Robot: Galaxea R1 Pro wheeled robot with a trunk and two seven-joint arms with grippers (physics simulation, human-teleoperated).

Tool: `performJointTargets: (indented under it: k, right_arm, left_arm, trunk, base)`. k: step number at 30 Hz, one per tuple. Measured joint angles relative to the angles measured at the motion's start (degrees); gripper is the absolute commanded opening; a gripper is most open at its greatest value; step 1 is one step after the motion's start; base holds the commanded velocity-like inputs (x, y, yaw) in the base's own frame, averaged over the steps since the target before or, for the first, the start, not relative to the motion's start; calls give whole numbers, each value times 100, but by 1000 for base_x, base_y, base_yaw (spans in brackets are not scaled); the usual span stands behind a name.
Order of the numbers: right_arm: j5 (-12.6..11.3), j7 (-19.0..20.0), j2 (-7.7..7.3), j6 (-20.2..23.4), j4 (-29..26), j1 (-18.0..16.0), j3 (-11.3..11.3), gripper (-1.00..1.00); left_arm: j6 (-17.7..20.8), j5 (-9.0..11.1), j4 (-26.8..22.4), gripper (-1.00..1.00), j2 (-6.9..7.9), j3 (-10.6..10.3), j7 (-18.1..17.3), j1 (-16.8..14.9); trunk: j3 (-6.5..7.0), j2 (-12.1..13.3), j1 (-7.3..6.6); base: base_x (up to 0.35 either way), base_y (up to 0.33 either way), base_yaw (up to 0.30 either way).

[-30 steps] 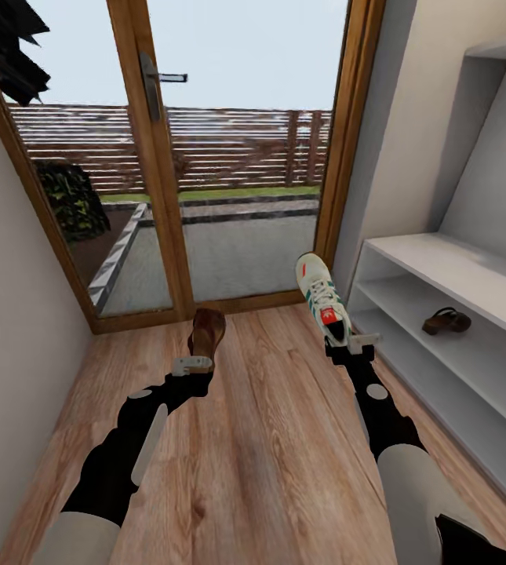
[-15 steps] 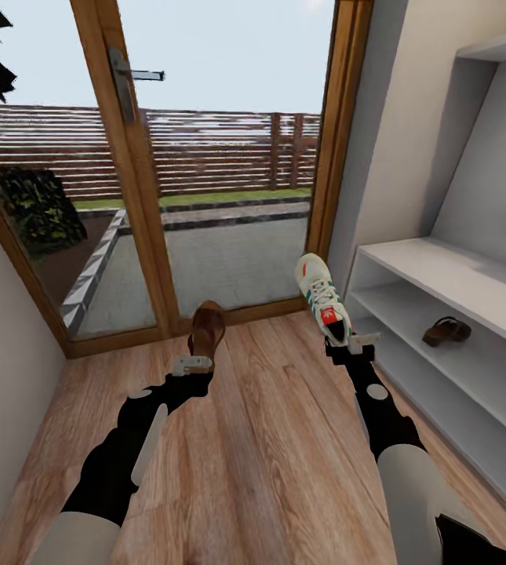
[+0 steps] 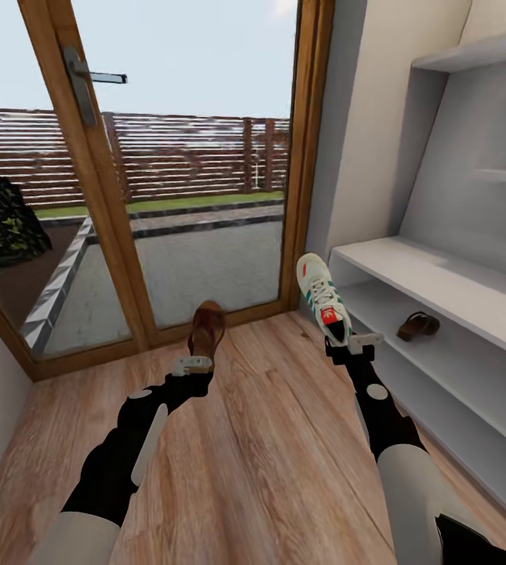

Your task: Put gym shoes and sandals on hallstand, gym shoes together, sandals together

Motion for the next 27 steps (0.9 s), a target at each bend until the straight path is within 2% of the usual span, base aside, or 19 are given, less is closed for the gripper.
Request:
performJointTargets:
  k: [7,27]
  right_arm:
    - [-6,-9,-1,5,-6,1,-3,-100]
    - [-8,-9,-1,5,-7,1,-3,-100]
  left_arm:
    - [0,-1,1,-100,-1,0,-1,-1]
    - [-17,-1,1,-100,-1,-1,-8,-1]
  trunk:
    - [2,0,-1]
    - [2,0,0]
  base:
    - [278,218,-131]
    - [270,236,-250]
